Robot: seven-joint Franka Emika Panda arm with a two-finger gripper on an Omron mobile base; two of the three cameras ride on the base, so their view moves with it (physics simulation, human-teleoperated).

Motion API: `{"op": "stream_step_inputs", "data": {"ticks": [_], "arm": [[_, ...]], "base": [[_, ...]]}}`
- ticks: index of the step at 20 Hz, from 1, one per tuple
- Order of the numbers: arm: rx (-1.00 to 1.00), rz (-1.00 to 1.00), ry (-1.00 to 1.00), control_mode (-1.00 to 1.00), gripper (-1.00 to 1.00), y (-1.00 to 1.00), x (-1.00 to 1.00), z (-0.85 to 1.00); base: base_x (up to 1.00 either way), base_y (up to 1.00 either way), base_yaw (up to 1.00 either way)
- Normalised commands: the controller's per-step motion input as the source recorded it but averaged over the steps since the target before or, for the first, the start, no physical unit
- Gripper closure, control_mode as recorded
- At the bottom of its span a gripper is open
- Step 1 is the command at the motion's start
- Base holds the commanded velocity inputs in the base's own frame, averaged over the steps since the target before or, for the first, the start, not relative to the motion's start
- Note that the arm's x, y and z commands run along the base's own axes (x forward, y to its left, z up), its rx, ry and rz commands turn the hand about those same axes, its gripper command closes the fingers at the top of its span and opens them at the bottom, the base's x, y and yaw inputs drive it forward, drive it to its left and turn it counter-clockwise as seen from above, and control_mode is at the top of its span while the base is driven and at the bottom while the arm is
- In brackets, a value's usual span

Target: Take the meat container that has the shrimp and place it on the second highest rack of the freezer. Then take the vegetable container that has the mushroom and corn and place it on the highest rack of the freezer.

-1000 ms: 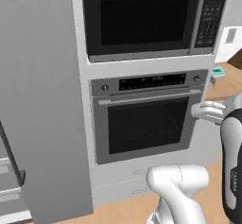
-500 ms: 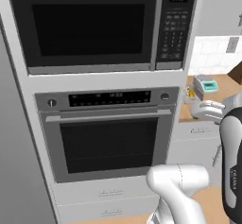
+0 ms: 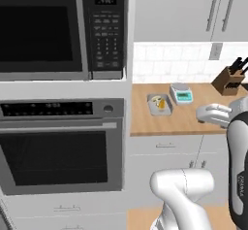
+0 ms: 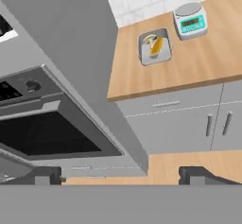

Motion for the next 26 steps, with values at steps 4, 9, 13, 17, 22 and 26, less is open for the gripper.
{"op": "stream_step_inputs", "data": {"ticks": [4,9,13,17,22,26], "arm": [[0.0,0.0,0.0,1.0,-1.0,0.0,0.0,0.0],[0.0,0.0,0.0,1.0,-1.0,0.0,0.0,0.0],[0.0,0.0,0.0,1.0,-1.0,0.0,0.0,0.0],[0.0,0.0,0.0,1.0,-1.0,0.0,0.0,0.0],[0.0,0.0,0.0,1.0,-1.0,0.0,0.0,0.0],[-0.01,0.0,0.05,-1.0,-1.0,0.0,0.03,0.0]], "base": [[0.51,-0.76,0.02],[0.26,-0.14,0.0],[0.14,0.0,0.0],[0.0,0.0,0.0],[0.0,-0.06,0.0],[0.0,0.0,0.0]]}}
